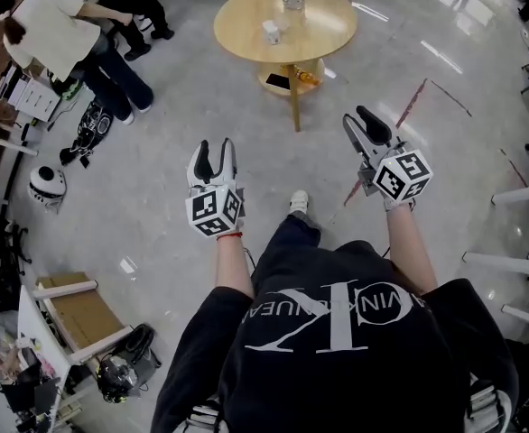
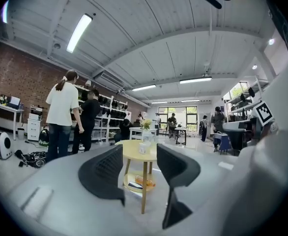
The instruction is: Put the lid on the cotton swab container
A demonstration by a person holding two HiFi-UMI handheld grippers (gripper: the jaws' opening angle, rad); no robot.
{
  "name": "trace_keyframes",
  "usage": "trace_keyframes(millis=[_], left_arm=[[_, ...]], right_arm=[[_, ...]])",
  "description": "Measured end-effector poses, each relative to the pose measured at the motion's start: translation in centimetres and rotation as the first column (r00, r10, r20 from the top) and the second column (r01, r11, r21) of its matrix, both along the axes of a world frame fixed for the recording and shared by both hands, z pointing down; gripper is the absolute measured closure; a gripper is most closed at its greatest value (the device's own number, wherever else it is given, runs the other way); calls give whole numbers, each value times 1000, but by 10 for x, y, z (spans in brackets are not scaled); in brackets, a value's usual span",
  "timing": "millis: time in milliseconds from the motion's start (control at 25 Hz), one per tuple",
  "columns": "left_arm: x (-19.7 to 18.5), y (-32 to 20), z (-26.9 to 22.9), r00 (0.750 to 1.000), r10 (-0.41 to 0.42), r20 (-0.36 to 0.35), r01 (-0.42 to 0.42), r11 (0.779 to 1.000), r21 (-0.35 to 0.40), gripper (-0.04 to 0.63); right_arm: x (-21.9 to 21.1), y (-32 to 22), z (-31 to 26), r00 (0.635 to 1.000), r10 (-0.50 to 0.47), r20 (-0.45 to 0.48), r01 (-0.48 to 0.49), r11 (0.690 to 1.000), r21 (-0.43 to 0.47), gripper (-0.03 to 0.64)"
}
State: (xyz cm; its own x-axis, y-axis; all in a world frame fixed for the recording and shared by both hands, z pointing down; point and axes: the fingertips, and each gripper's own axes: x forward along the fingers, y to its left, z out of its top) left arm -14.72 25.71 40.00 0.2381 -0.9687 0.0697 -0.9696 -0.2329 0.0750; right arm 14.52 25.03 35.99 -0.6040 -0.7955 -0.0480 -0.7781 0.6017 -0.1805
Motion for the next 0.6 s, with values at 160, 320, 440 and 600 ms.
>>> trace_keyframes(millis=[160,320,440,600], left_arm=[[9,-46,2,999,28,-19,-29,999,-32,394],[15,-94,-3,998,57,-12,-57,998,-37,394],[15,-127,-3,998,69,-5,-69,997,-43,394],[12,-175,0,996,90,2,-90,995,-48,394]], right_arm=[[5,-37,1,1000,21,0,-21,999,-31,489],[6,-77,3,999,38,15,-37,998,-57,489],[4,-108,7,999,42,15,-41,997,-72,489],[0,-155,12,998,51,25,-48,995,-83,489]])
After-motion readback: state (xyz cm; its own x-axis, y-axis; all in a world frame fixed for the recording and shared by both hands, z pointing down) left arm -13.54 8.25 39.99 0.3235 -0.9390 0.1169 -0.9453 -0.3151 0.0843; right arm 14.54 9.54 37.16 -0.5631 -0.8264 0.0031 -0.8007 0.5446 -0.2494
